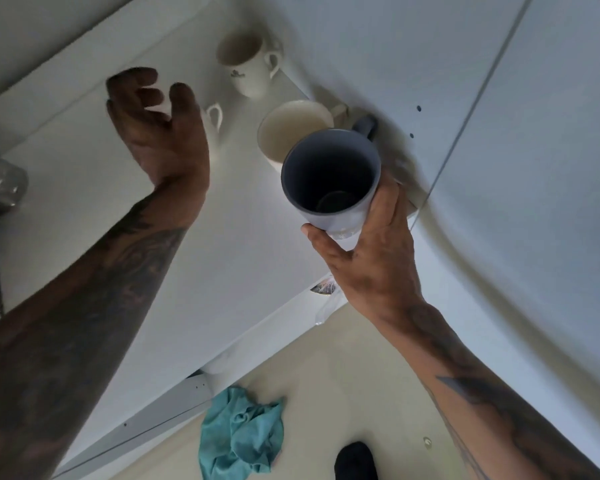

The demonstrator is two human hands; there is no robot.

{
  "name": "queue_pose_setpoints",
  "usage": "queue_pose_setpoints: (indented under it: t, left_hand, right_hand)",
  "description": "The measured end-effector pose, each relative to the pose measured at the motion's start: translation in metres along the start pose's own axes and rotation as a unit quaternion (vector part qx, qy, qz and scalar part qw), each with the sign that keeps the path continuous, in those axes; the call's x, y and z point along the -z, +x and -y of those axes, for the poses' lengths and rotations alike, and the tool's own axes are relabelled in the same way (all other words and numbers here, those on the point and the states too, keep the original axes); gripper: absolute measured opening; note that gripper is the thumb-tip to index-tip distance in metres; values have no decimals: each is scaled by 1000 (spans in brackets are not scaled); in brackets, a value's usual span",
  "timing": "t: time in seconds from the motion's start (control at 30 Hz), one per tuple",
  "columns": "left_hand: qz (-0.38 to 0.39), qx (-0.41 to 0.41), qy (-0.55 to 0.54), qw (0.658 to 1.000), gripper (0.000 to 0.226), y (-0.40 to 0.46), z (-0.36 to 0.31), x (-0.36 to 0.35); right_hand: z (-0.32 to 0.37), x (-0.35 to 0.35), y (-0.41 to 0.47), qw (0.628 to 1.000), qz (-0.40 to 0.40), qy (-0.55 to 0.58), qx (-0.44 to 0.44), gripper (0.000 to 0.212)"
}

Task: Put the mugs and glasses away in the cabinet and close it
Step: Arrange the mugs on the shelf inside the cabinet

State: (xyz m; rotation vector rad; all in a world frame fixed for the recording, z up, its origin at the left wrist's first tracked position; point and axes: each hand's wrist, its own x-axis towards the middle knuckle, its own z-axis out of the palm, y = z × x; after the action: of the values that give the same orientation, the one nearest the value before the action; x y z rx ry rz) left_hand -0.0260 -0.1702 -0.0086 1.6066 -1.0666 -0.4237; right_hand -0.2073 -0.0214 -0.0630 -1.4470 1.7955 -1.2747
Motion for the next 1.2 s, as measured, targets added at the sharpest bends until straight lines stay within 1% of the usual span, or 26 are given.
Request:
queue_pose_setpoints:
  t: [0.07,0.13,0.2,0.3,0.43,0.63,0.73,0.77,0.8,0.87,0.9,0.93,0.97,1.0,1.07,1.13,1.2]
  left_hand:
    - [-10,107,22,994,59,17,13,8]
    - [37,200,35,978,55,26,22,8]
    - [90,236,-15,967,44,23,26,0]
    - [100,227,-51,967,39,8,17,-18]
    - [139,197,-23,970,40,-11,7,-43]
    - [215,225,-1,950,49,-18,-8,-62]
    - [262,224,-13,939,44,-13,-9,-64]
    - [265,229,-20,936,42,-10,-8,-64]
    - [249,237,-26,939,42,-7,-6,-64]
    - [168,250,-22,953,45,3,1,-65]
    - [124,248,-12,961,45,10,4,-65]
    - [96,229,0,969,46,16,5,-64]
    - [94,191,24,977,48,23,5,-62]
    - [116,137,62,982,52,30,3,-61]
    - [193,41,139,971,54,45,2,-60]
    - [256,23,174,951,46,56,-1,-62]
    - [275,19,194,941,39,59,-3,-63]
  right_hand:
    - [-3,1,0,1000,3,1,3,91]
    - [-3,0,0,1000,9,1,5,90]
    - [-2,-2,0,1000,10,1,5,90]
    - [-2,-1,0,1000,15,3,4,90]
    - [-1,-1,0,1000,17,3,-1,87]
    - [0,-2,-1,1000,7,-2,-5,88]
    - [0,-2,-2,1000,4,-11,-4,91]
    - [1,-2,-2,1000,4,-16,-4,92]
    - [1,-2,-2,1000,4,-19,-5,92]
    - [1,-3,-2,1000,3,-21,-5,93]
    - [1,-3,-2,1000,3,-23,-5,93]
    - [1,-3,-2,1000,2,-24,-5,93]
    - [1,-3,-2,1000,1,-26,-5,93]
    - [1,-4,-3,1000,0,-27,-6,93]
    - [1,-4,-3,1000,0,-27,-8,93]
    - [0,-4,-3,1000,4,-18,-9,92]
    - [0,-3,-2,1000,8,-7,-8,92]
